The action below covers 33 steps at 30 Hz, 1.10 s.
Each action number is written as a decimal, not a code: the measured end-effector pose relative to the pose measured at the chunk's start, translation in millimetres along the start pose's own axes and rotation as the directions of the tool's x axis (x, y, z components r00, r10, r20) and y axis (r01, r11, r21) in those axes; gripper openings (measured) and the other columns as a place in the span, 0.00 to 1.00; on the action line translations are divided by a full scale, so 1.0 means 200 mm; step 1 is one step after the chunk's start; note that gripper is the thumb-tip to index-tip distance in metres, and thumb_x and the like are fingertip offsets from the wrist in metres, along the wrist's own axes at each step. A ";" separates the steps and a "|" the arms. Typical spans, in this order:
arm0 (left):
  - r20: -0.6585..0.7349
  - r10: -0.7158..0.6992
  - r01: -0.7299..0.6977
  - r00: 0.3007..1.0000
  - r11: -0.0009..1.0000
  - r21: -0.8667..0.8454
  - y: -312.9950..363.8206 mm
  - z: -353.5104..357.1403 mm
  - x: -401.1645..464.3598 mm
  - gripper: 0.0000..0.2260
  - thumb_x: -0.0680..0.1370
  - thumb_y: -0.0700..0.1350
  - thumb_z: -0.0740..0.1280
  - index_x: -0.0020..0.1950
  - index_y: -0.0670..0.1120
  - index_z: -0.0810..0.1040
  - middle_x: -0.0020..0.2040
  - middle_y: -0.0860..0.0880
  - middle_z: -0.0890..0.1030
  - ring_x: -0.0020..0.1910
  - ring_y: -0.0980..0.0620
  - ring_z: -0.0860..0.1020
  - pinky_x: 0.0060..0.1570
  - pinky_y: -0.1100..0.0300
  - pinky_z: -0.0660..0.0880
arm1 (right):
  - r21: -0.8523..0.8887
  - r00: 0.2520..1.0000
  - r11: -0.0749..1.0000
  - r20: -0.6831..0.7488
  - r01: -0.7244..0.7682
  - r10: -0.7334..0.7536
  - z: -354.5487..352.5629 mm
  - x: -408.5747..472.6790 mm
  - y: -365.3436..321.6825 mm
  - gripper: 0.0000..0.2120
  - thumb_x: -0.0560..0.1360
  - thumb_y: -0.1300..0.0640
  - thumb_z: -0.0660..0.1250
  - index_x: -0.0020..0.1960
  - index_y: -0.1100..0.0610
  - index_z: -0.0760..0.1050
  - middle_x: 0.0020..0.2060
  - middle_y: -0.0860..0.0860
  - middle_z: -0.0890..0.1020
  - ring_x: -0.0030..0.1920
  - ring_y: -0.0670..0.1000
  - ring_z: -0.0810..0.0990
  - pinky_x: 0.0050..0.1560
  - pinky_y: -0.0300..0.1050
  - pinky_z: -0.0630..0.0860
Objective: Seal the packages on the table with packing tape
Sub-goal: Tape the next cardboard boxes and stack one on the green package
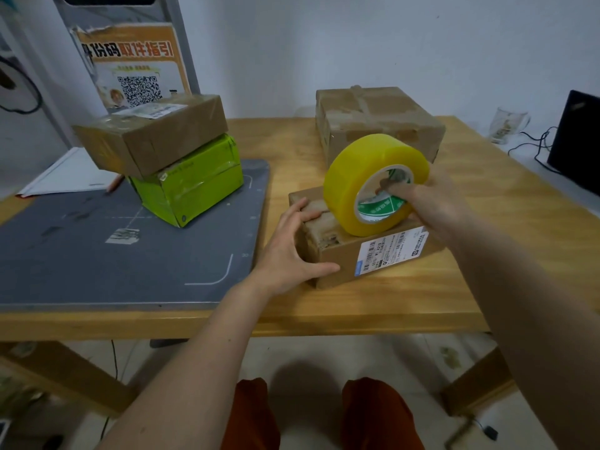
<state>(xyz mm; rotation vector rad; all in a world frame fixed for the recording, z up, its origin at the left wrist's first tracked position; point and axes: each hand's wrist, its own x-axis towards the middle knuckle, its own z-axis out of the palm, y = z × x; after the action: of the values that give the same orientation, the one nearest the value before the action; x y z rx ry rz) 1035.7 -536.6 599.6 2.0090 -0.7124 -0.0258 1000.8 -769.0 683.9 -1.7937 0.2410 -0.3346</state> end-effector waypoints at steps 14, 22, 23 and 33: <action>-0.018 -0.174 0.156 0.985 0.919 -0.362 0.13 0.07 0.01 0.13 0.80 0.60 0.60 0.56 0.55 0.77 0.76 0.65 0.52 0.68 0.70 0.53 0.67 0.64 0.56 | 0.066 0.991 0.998 -0.131 0.019 -0.010 0.06 -0.05 0.10 0.05 0.70 0.55 0.76 0.40 0.47 0.81 0.38 0.44 0.86 0.47 0.49 0.84 0.57 0.55 0.79; -0.313 -0.327 0.202 0.892 0.907 -0.370 0.20 0.25 0.08 0.09 0.83 0.44 0.59 0.43 0.52 0.69 0.79 0.57 0.55 0.64 0.69 0.56 0.58 0.75 0.56 | 0.044 0.991 0.998 -0.131 0.039 -0.033 0.10 -0.08 0.11 0.11 0.72 0.53 0.75 0.34 0.40 0.81 0.34 0.39 0.84 0.43 0.42 0.82 0.55 0.52 0.79; -0.310 -0.318 0.200 0.896 0.913 -0.356 0.21 0.24 0.08 0.09 0.83 0.44 0.59 0.44 0.52 0.69 0.79 0.57 0.55 0.64 0.69 0.56 0.60 0.73 0.55 | 0.041 0.990 0.998 -0.133 0.050 -0.044 0.10 -0.08 0.11 0.12 0.72 0.53 0.74 0.33 0.39 0.81 0.34 0.38 0.84 0.41 0.41 0.82 0.54 0.51 0.79; -0.231 -0.317 0.240 0.920 0.921 -0.308 0.21 0.19 0.07 0.06 0.83 0.44 0.59 0.51 0.53 0.74 0.79 0.58 0.53 0.63 0.69 0.55 0.56 0.78 0.57 | -0.026 0.969 0.991 -0.207 0.134 -0.136 -0.09 -0.09 0.04 0.10 0.74 0.60 0.72 0.38 0.47 0.78 0.30 0.38 0.82 0.35 0.35 0.81 0.35 0.30 0.75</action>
<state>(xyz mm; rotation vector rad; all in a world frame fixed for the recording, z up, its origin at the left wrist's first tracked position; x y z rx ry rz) 1016.1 -588.7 616.0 1.7846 -0.2215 -0.0114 978.5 -781.5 678.7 -1.7910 0.2693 -0.6215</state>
